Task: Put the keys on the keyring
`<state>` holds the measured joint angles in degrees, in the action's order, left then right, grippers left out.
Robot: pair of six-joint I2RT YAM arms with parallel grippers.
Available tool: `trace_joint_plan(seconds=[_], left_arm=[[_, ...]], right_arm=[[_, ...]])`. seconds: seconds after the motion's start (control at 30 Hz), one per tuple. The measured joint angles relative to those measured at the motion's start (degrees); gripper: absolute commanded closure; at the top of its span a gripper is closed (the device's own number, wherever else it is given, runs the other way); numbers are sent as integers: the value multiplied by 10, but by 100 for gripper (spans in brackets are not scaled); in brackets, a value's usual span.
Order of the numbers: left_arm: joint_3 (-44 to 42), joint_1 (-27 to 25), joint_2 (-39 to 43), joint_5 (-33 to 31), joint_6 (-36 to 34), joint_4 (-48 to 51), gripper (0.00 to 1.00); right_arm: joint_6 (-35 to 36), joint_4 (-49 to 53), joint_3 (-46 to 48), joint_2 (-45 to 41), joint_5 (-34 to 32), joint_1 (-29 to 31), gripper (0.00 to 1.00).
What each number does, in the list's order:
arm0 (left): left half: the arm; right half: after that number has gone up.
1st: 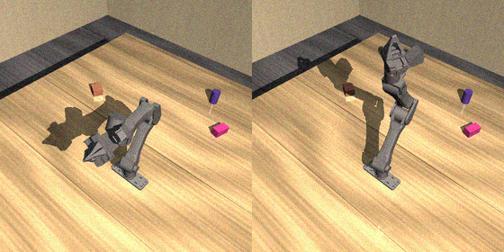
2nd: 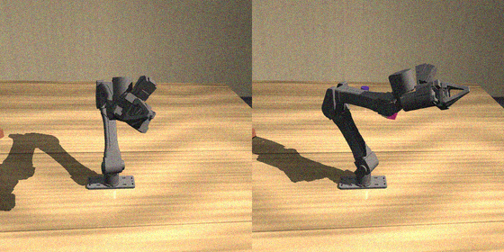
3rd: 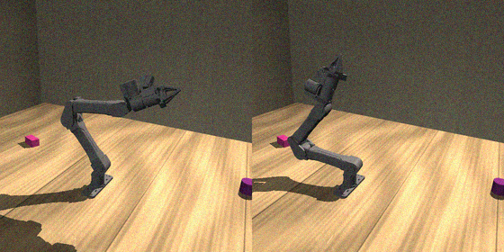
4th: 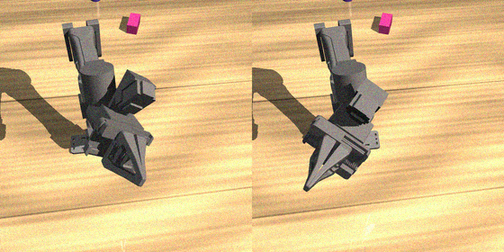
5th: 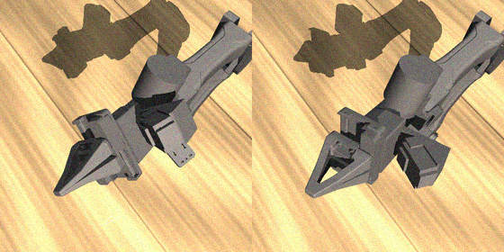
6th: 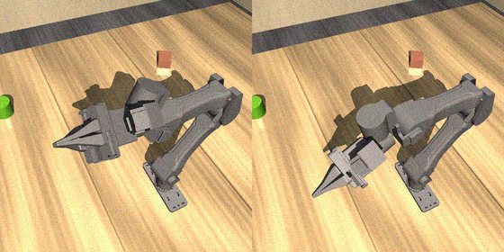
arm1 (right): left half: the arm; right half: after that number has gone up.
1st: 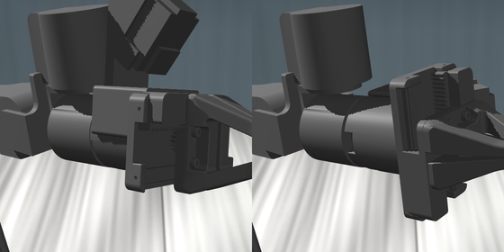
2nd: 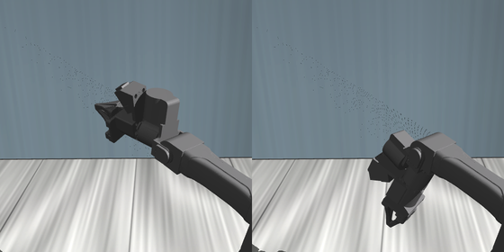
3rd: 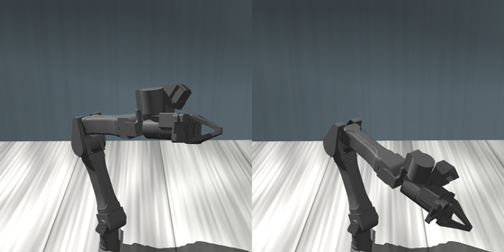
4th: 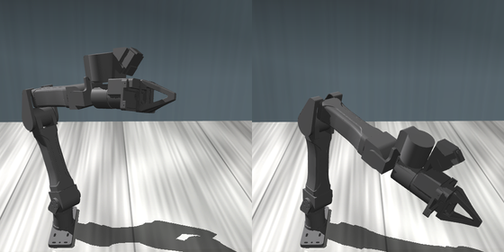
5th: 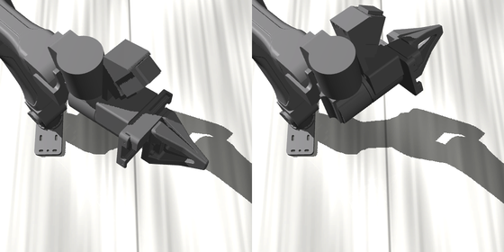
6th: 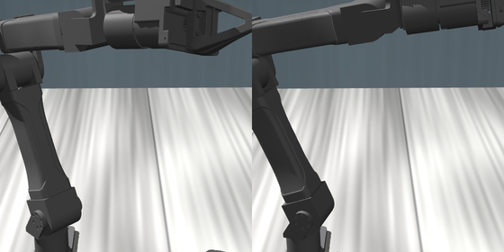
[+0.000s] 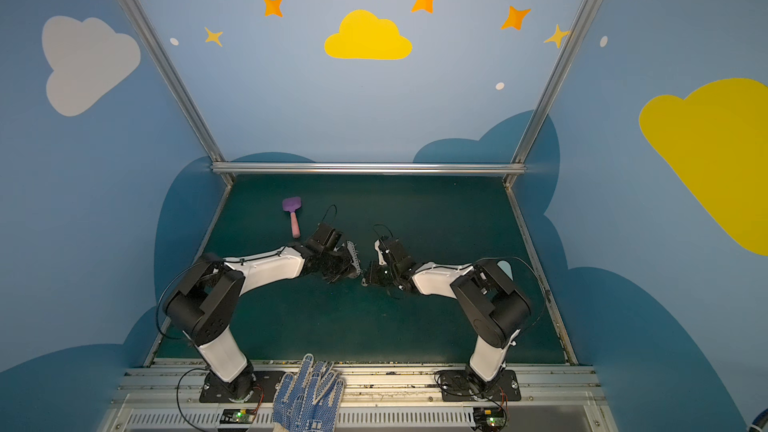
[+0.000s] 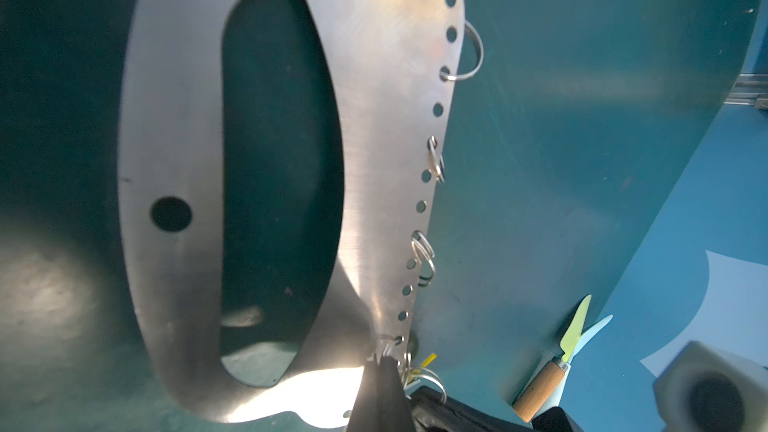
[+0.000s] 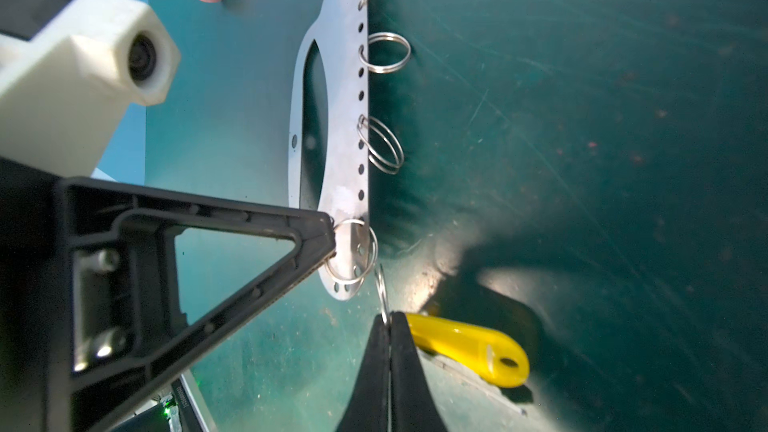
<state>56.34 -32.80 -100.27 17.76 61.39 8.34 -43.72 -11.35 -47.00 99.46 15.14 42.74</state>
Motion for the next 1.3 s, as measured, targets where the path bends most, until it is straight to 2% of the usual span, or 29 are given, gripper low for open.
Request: trace_joint_plan(seconds=[0.73, 1.3], left_arm=[[-22, 0, 0, 1, 17, -33, 96], [-49, 0, 28, -1, 34, -87, 96]], right_arm=[[0, 0, -10, 15, 22, 2, 100], [-4, -5, -27, 30, 89, 1, 100]])
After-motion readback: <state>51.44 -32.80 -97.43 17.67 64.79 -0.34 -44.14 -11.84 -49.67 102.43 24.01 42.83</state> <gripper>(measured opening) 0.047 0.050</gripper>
